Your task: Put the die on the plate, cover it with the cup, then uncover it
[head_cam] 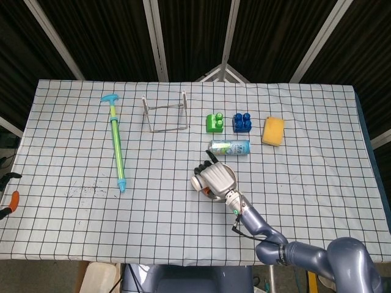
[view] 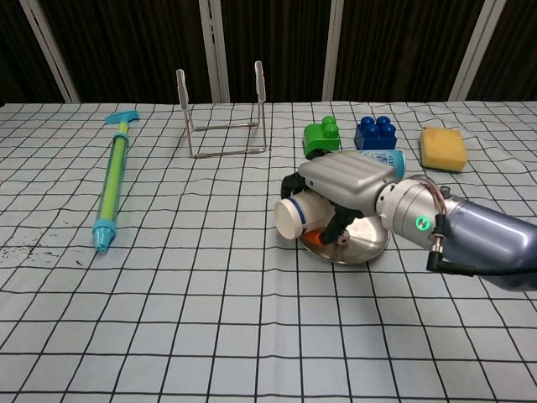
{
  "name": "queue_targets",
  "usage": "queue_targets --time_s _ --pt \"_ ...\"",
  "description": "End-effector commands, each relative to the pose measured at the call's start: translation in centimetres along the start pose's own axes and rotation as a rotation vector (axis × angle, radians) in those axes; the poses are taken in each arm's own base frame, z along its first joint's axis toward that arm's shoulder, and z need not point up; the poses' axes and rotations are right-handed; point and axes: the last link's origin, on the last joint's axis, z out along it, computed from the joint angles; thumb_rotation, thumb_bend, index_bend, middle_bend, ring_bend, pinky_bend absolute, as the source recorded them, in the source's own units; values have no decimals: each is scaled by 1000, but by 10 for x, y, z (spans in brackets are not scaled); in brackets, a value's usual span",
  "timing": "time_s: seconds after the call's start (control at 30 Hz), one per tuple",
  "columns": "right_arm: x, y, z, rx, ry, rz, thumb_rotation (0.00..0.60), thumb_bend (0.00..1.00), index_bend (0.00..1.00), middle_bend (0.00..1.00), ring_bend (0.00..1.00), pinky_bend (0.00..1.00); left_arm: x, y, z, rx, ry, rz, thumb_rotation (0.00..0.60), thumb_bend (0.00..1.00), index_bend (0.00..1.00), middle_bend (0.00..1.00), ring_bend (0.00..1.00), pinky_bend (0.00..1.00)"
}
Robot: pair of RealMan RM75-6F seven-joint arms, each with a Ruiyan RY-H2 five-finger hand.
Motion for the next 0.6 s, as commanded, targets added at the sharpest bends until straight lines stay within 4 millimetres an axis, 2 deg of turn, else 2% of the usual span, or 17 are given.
queue_targets --time_s 0.03,0.33,0.5,0.6 --pt "7 11 3 -28 23 16 600 404 572 578 312 0 -1 2 0 -6 -5 5 600 674 313 0 0 95" --pt "12 38 -15 -79 41 91 600 405 573 578 312 0 -3 5 0 -9 -8 17 600 674 314 0 0 95" --pt "26 51 -22 -100 111 90 600 404 573 578 312 0 -5 6 -1 -15 -13 21 600 673 314 0 0 95" --pt "39 69 -28 -162 170 200 600 404 573 578 312 0 -3 5 -1 -11 -7 15 600 673 314 0 0 95"
